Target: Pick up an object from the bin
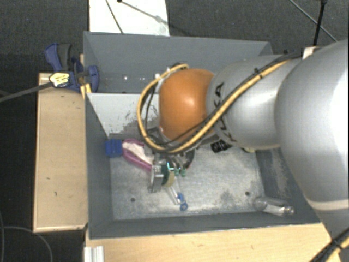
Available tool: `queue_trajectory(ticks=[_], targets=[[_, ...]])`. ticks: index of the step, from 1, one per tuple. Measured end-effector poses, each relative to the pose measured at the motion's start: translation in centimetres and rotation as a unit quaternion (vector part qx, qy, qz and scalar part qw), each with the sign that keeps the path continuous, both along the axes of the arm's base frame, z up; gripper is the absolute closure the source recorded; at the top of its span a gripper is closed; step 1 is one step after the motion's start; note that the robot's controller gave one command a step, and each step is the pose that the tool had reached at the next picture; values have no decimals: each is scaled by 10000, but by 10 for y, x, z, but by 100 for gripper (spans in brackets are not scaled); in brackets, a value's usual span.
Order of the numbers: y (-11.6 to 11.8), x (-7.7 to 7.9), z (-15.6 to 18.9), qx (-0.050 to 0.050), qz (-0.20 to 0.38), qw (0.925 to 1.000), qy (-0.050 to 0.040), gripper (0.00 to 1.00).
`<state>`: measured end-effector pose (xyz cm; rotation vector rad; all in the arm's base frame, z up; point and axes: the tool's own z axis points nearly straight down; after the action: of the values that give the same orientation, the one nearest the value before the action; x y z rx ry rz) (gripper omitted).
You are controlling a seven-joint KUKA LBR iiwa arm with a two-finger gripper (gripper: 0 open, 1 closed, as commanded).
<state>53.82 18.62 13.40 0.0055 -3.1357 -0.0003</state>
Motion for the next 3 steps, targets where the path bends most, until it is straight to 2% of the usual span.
queue_trajectory(ticks=[1, 2, 3], targets=[[-43, 27, -63, 33, -328, 9994, -85, 0], [-49, 26, -60, 28, 598, 9982, -87, 0], [-101, 23, -62, -1, 955, 9954, -39, 0]])
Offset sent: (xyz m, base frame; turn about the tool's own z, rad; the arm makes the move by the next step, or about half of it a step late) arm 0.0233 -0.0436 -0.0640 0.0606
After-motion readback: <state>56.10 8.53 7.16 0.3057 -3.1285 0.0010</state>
